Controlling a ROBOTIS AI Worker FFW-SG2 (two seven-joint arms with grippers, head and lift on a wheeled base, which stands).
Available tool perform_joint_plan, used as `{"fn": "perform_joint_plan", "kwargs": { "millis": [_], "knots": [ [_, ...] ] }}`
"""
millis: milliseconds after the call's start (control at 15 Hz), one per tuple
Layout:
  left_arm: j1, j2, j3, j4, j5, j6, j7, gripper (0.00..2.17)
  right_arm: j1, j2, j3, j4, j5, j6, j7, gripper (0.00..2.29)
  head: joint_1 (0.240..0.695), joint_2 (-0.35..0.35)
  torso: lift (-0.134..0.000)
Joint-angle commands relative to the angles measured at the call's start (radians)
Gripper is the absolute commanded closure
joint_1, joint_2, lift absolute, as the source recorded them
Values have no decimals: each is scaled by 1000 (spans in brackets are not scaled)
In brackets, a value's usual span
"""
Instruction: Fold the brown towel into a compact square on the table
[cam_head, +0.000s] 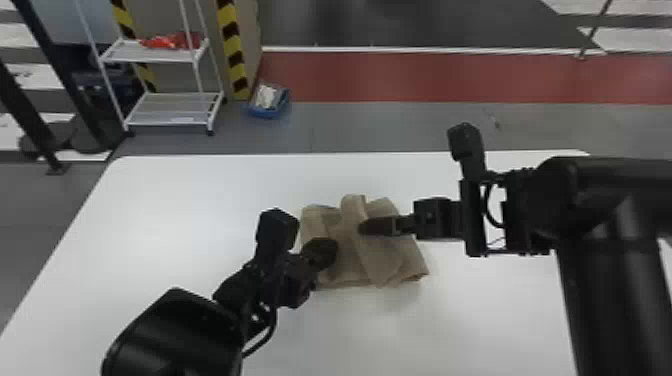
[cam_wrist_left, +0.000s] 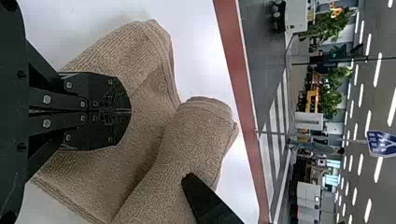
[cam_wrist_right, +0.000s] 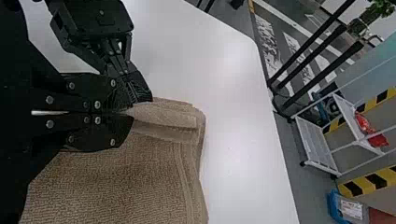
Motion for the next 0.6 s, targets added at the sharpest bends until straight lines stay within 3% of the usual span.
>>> {"fn": "perform_joint_plan", "kwargs": {
  "millis": [0,200,533],
  "knots": [
    [1,0,-12,0,3,0,2,1447,1,4,1,22,7,-64,0,1210,695,0,-124],
    [4,0,-19,-1,4,0,0,1447,4,4,1,31,0,-168,-11,1210,695,-7,-124],
    [6,0,-21,0,3,0,-2,1447,4,4,13,89,-4,-202,-12,1210,695,-13,-124]
  ]
}}
